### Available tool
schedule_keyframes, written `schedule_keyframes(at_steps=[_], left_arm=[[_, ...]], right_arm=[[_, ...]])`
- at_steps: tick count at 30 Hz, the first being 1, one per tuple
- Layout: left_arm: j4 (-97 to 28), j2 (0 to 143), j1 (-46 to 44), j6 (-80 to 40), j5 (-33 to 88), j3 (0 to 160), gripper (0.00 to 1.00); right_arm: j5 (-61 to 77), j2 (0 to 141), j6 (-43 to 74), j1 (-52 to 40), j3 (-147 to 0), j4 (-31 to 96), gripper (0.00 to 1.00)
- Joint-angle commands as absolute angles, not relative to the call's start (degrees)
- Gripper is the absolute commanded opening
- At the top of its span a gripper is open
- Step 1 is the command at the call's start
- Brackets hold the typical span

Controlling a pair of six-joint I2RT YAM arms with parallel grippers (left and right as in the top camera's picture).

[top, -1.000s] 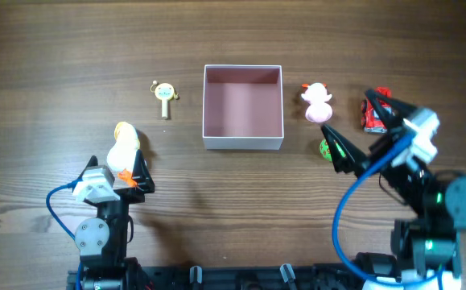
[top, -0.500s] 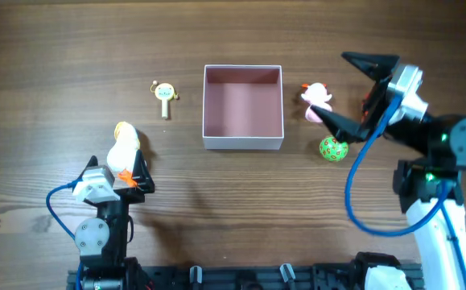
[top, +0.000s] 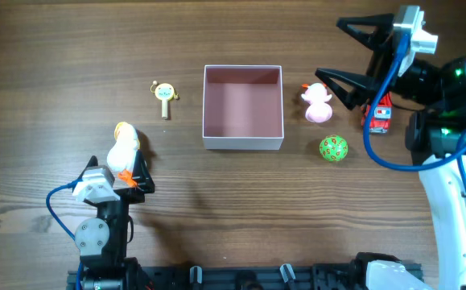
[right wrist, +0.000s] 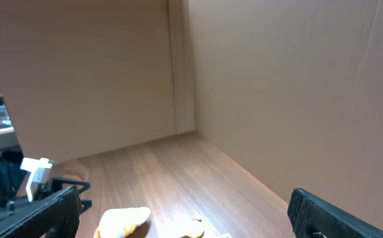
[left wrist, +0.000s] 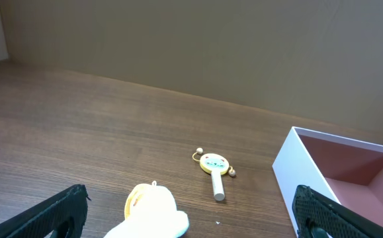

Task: Pack container
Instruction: 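Raise the right gripper and swing it up toward the red toy truck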

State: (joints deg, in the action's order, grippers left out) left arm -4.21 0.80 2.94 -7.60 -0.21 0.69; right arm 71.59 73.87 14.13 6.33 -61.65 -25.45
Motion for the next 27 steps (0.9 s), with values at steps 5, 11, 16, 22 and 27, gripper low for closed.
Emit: schedule_keyframes(at_steps=[5,11,16,22,27], left_arm=[[-4.05,0.43,2.5,-6.44,-0.93,0.32,1.0],[-4.05,0.43,2.5,-6.44,-0.93,0.32,1.0],[-4.05,0.43,2.5,-6.44,-0.93,0.32,1.0],[-4.05,0.43,2.5,-6.44,-0.93,0.32,1.0],[-4.05,0.43,2.5,-6.44,-0.93,0.32,1.0]], right_arm=[[72.9,74.04,20.78,6.46,-62.78,-51.59,1.0],[65.06,74.04,28.21,6.83,-62.78,-56.21,1.0],[55.27,74.04,28.75,6.83,-62.78,-29.74,1.0],[38.98,74.04,28.91,7.53,-62.78,-11.97,1.0],[22.0,74.04,28.27,10.74,-62.78,6.09,1.0]])
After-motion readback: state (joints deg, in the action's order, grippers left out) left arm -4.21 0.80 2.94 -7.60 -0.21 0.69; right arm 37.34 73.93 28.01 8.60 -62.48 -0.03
